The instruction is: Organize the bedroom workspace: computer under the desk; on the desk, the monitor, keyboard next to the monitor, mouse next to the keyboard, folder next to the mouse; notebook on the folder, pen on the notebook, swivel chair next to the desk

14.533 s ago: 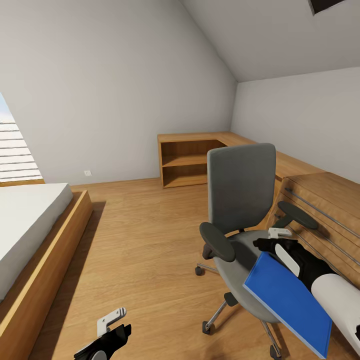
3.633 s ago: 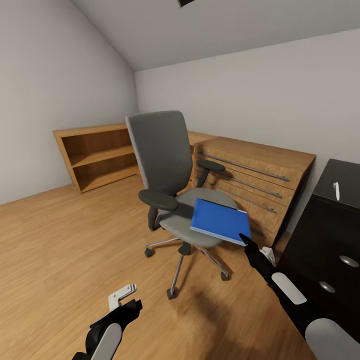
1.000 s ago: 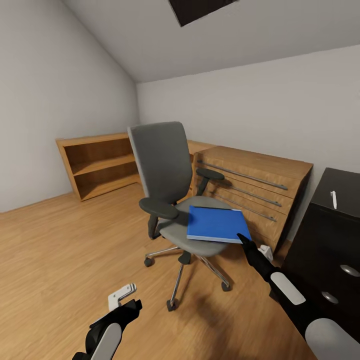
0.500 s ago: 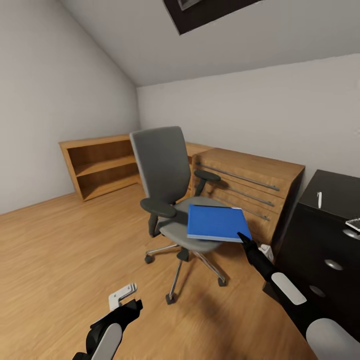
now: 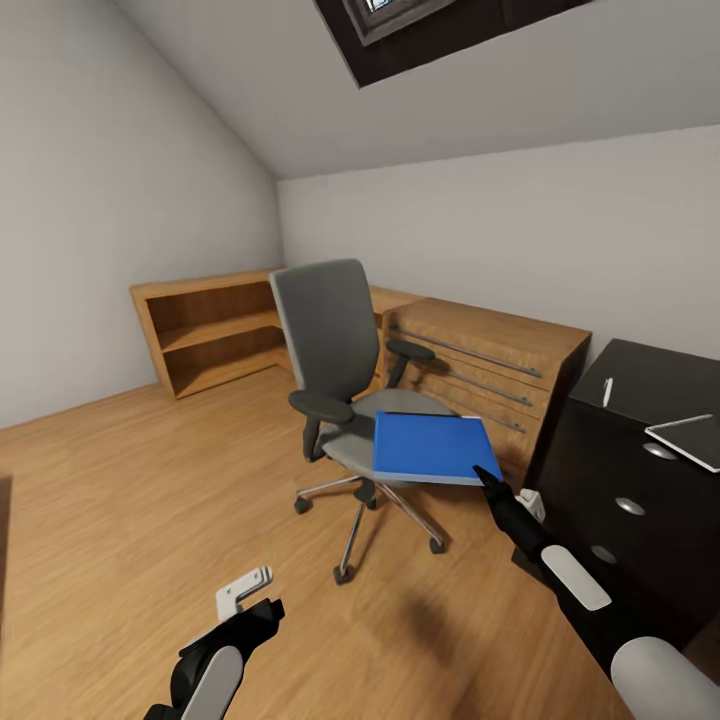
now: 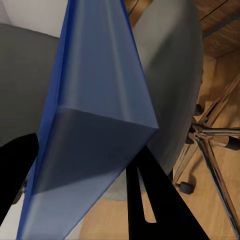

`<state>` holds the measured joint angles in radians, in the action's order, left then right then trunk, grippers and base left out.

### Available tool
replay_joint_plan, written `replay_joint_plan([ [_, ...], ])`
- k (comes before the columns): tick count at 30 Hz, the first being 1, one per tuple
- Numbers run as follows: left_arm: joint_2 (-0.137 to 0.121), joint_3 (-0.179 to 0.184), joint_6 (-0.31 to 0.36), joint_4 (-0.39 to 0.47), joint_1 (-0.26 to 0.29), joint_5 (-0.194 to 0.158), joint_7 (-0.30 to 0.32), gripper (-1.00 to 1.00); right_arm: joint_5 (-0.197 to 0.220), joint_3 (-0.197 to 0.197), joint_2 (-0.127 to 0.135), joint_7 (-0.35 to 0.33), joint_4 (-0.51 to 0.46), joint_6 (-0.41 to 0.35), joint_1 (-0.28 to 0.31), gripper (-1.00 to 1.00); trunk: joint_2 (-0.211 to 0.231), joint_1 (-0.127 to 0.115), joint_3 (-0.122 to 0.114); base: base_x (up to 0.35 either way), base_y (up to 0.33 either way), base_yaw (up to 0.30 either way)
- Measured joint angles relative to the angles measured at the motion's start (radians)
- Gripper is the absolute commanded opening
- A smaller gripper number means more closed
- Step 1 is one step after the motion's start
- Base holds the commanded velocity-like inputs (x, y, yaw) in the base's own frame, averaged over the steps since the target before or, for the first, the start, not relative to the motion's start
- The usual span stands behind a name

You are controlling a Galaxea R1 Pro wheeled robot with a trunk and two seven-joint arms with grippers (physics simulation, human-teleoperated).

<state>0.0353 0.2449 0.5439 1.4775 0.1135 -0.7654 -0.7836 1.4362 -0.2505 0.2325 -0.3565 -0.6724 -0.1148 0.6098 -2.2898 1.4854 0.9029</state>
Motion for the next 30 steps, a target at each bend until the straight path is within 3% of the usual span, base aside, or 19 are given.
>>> replay_joint_plan([
  [9, 0.000, -0.001, 0.000, 0.000, 0.000, 0.000, -0.004, 1.00, 0.000, 0.001, 0.000, -0.001, -0.001, 0.000, 0.000, -1.00, 0.063, -0.035, -0.028, -0.018, 0.000, 0.000],
  [16, 0.000, -0.002, 0.000, 0.000, 0.000, -0.002, -0.005, 1.00, 0.000, 0.001, 0.004, -0.022, -0.007, -0.001, -0.001, -1.00, 0.112, -0.061, -0.050, -0.243, 0.000, 0.000],
  [21, 0.000, -0.026, -0.001, 0.000, 0.000, -0.002, -0.005, 1.00, 0.000, 0.001, 0.004, -0.030, -0.007, 0.000, -0.001, -1.00, 0.147, -0.081, -0.066, -0.052, 0.000, 0.000],
  [30, 0.000, -0.031, 0.000, 0.000, 0.000, -0.004, -0.004, 1.00, 0.000, 0.001, 0.003, -0.035, -0.006, 0.003, -0.002, -1.00, 0.210, -0.115, -0.094, -0.002, 0.000, 0.000],
])
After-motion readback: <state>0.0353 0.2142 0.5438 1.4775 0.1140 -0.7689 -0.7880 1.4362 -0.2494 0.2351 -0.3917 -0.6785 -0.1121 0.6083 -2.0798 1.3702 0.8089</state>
